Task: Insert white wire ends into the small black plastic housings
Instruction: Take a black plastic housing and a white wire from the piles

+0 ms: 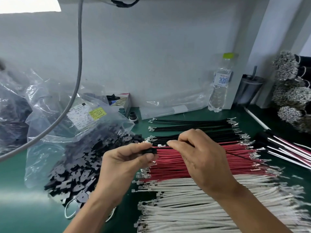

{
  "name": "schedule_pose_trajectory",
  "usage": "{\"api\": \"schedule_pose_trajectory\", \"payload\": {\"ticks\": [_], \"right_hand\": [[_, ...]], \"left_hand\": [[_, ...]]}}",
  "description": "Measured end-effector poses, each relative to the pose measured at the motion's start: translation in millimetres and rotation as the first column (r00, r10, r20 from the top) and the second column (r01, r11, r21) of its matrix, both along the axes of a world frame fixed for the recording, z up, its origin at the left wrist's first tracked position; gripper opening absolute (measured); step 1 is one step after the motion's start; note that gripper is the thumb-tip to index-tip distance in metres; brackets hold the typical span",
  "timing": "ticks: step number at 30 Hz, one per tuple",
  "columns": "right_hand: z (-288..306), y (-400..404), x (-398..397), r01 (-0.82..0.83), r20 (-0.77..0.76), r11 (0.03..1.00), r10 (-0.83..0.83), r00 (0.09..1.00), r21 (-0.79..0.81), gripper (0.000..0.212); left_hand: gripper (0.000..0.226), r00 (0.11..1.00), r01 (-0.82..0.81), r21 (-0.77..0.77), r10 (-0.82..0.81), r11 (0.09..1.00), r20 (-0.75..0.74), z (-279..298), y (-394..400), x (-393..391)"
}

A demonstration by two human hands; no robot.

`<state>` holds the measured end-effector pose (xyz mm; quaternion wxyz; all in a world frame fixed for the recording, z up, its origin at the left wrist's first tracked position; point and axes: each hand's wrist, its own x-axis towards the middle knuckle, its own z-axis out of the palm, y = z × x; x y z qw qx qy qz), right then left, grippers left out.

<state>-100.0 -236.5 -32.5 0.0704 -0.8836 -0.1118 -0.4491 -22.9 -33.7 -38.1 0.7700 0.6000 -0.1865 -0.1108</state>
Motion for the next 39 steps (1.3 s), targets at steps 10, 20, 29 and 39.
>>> {"api": "schedule_pose_trajectory", "payload": {"ticks": [10, 20, 29, 39], "right_hand": [[-5.0, 3.2, 0.5, -0.004, -0.021, 0.998, 0.005, 1.0, 0.069, 0.018], [-1.2, 1.4, -1.6, -0.011, -0.027, 0.995, 0.014, 1.0, 0.095, 0.022], [-1.4, 4.5, -2.0, -0.084, -0.089, 0.974, 0.105, 0.991, 0.213, 0.018], [-1.0, 4.2, -1.6, -0.168, -0.199, 0.879, 0.281, 0.939, 0.447, 0.013]], "left_hand": [[0.014, 0.995, 0.044, 0.069, -0.05, 0.997, 0.087, -4.4, -0.7, -1.3], [0.031, 0.999, 0.007, 0.104, -0.011, 0.995, 0.036, -6.0, -1.7, -1.6], [0.025, 1.0, 0.019, 0.081, -0.02, 0.997, 0.015, -2.2, -2.2, -3.8], [0.028, 0.999, 0.041, 0.16, -0.043, 0.986, 0.01, -0.2, -0.4, -6.8]]}}
